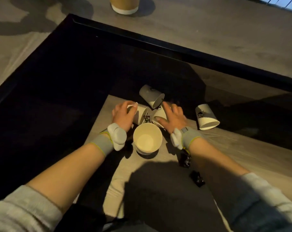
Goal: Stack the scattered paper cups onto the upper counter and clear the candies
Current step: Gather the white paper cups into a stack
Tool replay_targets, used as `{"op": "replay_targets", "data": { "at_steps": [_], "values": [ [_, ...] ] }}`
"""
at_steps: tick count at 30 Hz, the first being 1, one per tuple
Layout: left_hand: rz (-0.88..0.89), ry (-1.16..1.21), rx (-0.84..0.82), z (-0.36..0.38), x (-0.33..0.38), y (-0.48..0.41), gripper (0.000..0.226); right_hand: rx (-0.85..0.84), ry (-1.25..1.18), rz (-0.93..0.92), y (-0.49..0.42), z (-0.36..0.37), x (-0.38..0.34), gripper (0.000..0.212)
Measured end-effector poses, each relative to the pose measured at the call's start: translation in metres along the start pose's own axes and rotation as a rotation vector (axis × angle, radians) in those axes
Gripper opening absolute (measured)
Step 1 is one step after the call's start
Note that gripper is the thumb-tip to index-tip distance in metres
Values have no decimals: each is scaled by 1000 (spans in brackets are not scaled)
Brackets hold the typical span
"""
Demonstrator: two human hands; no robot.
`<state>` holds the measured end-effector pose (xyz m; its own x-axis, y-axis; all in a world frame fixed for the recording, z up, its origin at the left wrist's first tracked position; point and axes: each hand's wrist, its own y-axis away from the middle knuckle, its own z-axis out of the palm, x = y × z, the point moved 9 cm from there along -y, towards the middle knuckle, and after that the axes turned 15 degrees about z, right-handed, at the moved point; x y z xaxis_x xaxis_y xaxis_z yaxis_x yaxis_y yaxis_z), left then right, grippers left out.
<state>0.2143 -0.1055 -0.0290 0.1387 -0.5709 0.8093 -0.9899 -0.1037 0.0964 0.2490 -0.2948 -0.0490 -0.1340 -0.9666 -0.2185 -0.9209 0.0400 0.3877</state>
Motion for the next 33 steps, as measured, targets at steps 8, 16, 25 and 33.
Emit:
{"op": "replay_targets", "data": {
  "at_steps": [8, 16, 25, 33],
  "values": [
    [51, -326, -180, 28, -29, -38, 80, 33, -45, -27, -2, 5, 0, 51],
    [-32, 19, -47, 6, -31, -32, 61, 91, -1064, 361, 39, -31, 32, 38],
    [-146, 707, 93, -34, 6, 20, 49, -149, -1125, 97, 112, -87, -31, 28],
    [-110, 773, 91, -47, 19, 55, 54, -206, -1006, 27, 138, -66, -43, 34]
  ]
}}
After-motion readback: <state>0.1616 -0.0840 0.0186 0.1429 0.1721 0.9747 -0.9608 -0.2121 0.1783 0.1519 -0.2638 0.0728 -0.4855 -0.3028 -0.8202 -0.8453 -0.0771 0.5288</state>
